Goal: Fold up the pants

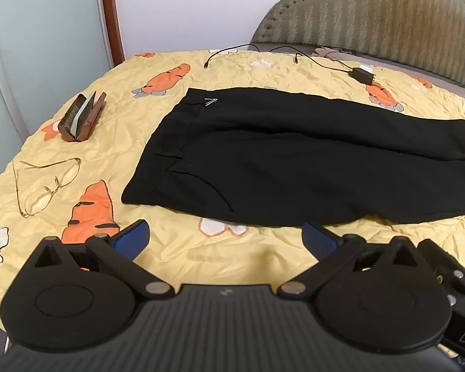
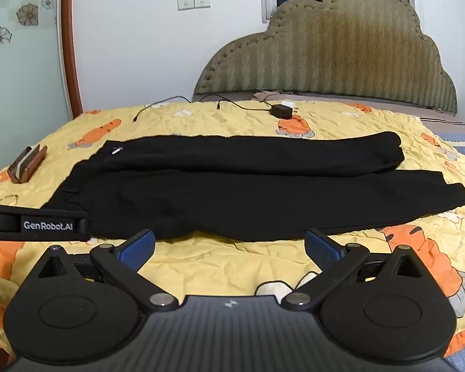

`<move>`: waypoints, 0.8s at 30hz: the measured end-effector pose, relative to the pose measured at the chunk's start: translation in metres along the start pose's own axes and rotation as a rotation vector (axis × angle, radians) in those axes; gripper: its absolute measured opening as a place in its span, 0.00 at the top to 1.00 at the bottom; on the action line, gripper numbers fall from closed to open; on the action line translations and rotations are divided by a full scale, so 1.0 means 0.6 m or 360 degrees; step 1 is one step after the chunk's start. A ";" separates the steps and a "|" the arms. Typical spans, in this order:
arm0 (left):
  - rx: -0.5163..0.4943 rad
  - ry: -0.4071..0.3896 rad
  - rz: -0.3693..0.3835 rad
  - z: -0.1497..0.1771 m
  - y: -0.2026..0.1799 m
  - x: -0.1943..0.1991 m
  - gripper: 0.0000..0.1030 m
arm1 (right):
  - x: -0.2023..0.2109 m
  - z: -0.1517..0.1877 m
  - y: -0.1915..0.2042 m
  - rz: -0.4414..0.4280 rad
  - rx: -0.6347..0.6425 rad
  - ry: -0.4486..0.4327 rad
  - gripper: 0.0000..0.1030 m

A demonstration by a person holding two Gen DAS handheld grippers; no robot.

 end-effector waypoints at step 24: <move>0.0000 0.0007 -0.0039 -0.001 0.005 0.002 0.00 | -0.007 0.009 0.001 -0.0027 -0.0023 0.0082 0.00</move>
Point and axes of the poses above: each gripper's, at about its wrist camera, not at the fingertips, and x roughly against the way its jaws point, y to its left, z to its underside, the point moved 5 cm from there along -x, roughly the way its jaws point
